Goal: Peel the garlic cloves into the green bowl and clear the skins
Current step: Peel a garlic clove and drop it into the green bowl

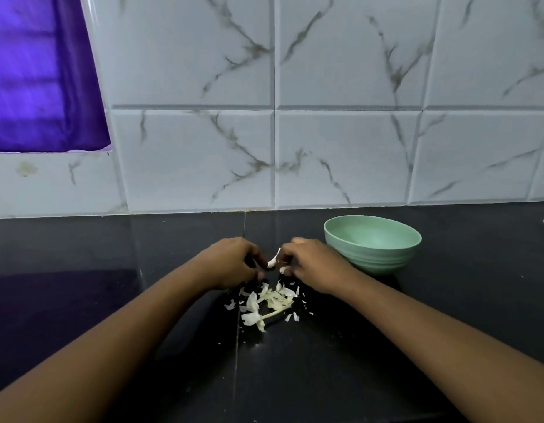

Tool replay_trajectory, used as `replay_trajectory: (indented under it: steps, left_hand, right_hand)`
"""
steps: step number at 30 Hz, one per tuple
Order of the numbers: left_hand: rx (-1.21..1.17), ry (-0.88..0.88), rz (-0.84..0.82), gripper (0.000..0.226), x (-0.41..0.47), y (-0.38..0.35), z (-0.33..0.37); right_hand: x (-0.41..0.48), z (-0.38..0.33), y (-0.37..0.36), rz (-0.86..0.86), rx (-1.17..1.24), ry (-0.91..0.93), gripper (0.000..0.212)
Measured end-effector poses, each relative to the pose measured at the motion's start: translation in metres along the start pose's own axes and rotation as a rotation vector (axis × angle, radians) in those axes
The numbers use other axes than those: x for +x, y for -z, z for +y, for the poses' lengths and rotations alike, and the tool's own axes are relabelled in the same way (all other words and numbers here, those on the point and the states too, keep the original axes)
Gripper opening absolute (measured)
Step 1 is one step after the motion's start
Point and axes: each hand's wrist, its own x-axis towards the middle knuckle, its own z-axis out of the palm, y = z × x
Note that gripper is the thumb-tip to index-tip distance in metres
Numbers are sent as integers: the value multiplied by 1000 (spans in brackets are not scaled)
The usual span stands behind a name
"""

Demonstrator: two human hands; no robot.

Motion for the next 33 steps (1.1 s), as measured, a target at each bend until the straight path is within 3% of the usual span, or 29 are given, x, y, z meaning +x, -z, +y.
replay_trajectory:
  steps: [6,8,12,17,20,26,33]
  left_hand:
    - [-75,-45,99,21,0,-7,3]
    - [-156,-79,162,18,-1,-9,5]
    - [-401,-146,314,13,-6,-2,10]
    - [-460,-197,465,13,-10,-2,19]
    - [-496,-225,528,11,-13,-1,21]
    - [-482,-229,574,10,-12,-1,20]
    - [-412,-262,626,14,-14,-3,21]
  right_hand:
    - [-2,2,1,20,63,-6,15]
    - [-3,1,0,72,299,-84,10]
    - [-11,-5,7,112,1061,-189,12]
    - [-15,-15,20,174,1466,-129,12]
    - [-16,-17,24,199,1474,-114,11]
    - [-16,-17,31,238,1251,-162,6]
    - [-18,-20,35,207,1306,-214,8]
